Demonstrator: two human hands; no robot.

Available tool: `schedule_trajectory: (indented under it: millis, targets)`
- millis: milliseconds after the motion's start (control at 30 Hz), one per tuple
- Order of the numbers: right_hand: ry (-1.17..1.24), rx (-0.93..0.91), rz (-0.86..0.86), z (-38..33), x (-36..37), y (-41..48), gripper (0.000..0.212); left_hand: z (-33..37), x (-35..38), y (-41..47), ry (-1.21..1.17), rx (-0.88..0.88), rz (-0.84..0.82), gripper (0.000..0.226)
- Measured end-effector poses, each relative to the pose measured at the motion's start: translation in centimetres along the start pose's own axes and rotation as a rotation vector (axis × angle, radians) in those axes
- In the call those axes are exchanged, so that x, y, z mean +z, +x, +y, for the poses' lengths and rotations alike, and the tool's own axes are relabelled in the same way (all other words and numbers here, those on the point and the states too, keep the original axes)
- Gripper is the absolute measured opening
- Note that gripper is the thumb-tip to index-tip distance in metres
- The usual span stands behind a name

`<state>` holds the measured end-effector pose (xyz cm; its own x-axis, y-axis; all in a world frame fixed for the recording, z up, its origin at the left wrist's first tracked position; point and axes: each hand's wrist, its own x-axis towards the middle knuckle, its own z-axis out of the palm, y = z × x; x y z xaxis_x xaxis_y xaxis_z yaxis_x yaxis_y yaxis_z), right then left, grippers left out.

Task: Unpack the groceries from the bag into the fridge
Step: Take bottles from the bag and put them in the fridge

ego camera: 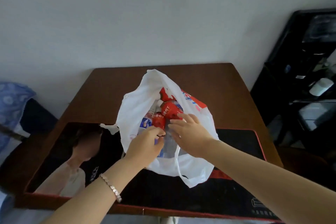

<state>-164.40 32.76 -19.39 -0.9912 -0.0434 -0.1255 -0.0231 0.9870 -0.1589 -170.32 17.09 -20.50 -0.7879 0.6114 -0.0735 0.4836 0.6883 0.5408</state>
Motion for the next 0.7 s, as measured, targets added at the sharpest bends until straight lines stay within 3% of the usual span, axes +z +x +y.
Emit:
schedule_trajectory:
  millis: [100,167,233,333,433,600,700]
  targets:
    - [-0.161,0.08,-0.262,1.8,0.4,4.1,0.037,-2.3,-0.7,4.2,0.008,0.082,-0.022,0.02]
    - [-0.291,0.118,-0.348,4.0,0.1,5.2,0.032,-3.1,-1.2,6.7,0.017,0.135,-0.044,0.023]
    - [-0.295,0.266,-0.266,6.5,-0.4,5.1,0.03,-3.5,-1.4,9.0,0.024,0.206,-0.052,0.024]
    - [-0.085,0.585,0.003,10.5,-1.6,4.0,0.028,-3.2,-0.9,11.7,0.078,0.327,0.012,0.019]
    - [-0.056,0.693,0.04,13.5,-2.2,3.8,0.028,-2.3,-0.7,15.2,0.329,0.403,0.112,0.018]
    - [-0.311,0.808,-0.221,16.2,-1.3,5.9,0.035,-1.8,-1.3,20.7,0.565,0.185,-0.033,0.02]
    - [-0.345,0.909,-0.331,15.9,0.1,7.0,0.036,-1.7,-1.6,22.9,0.456,0.091,-0.067,0.04]
